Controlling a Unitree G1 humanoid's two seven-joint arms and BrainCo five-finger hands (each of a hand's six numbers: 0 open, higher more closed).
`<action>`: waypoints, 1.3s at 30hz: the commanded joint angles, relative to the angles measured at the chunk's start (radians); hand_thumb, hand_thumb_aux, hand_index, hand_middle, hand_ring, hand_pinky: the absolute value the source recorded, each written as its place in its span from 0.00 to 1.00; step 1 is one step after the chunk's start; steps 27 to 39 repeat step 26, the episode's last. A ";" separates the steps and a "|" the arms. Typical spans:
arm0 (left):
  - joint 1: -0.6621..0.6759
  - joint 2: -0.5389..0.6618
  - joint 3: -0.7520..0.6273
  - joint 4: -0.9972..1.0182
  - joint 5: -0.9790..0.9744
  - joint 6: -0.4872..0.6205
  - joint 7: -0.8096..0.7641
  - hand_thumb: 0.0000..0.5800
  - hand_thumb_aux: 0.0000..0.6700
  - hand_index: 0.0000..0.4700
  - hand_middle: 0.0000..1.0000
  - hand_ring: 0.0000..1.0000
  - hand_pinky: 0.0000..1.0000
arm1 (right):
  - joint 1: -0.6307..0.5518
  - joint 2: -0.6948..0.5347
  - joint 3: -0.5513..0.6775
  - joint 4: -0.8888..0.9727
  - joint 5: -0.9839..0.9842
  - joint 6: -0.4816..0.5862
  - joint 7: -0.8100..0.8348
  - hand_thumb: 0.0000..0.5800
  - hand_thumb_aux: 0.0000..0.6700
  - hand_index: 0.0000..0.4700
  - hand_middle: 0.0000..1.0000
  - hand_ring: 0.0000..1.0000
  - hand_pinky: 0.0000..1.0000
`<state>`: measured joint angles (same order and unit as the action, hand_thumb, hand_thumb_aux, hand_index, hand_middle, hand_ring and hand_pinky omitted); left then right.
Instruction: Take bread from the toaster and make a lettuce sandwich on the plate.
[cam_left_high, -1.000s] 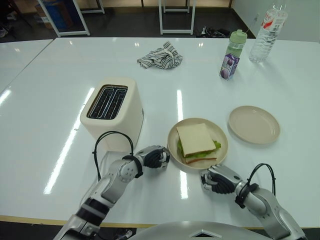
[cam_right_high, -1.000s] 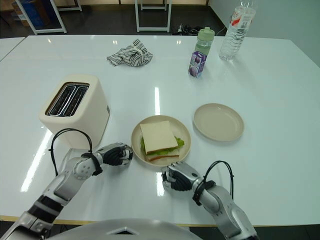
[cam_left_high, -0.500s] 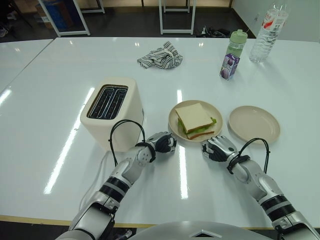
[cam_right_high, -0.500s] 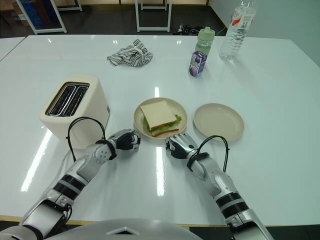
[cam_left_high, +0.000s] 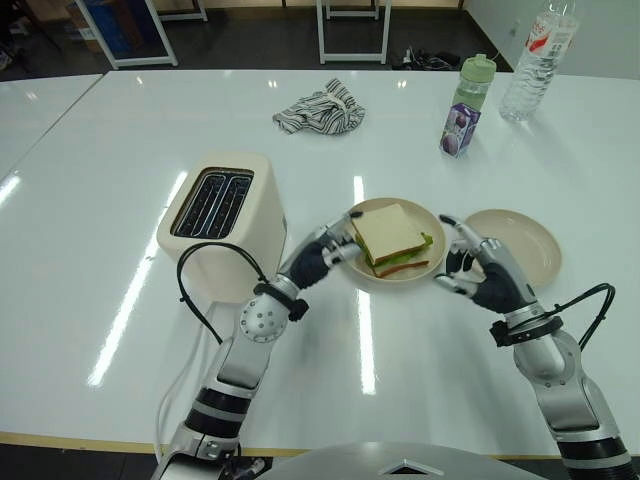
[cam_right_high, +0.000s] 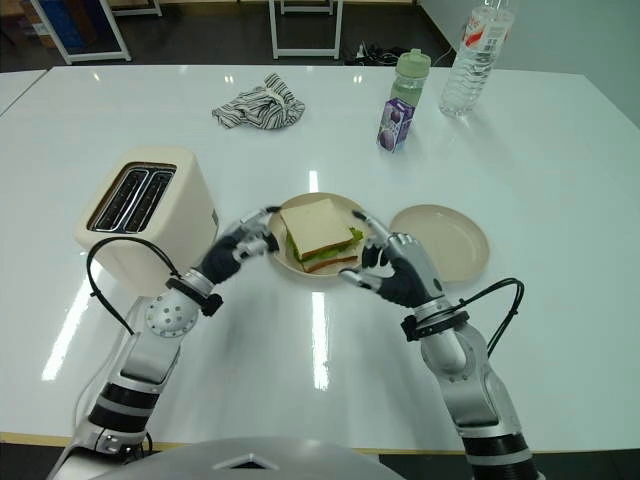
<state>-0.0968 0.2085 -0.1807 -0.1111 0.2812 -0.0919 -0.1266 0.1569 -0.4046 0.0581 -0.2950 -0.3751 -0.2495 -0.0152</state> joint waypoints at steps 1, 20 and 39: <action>-0.020 -0.072 0.034 0.097 -0.055 -0.063 0.078 0.00 0.00 0.00 0.00 0.00 0.00 | -0.005 0.082 -0.040 0.070 0.091 0.025 -0.025 0.00 0.00 0.00 0.00 0.00 0.00; -0.077 -0.220 0.093 0.366 -0.186 -0.245 0.152 0.00 0.00 0.00 0.00 0.00 0.00 | -0.038 0.332 -0.087 0.233 0.286 0.091 -0.061 0.00 0.00 0.00 0.00 0.00 0.00; -0.080 -0.215 0.103 0.381 -0.178 -0.263 0.161 0.00 0.00 0.00 0.00 0.00 0.00 | -0.038 0.330 -0.085 0.231 0.282 0.087 -0.053 0.00 0.00 0.00 0.00 0.00 0.00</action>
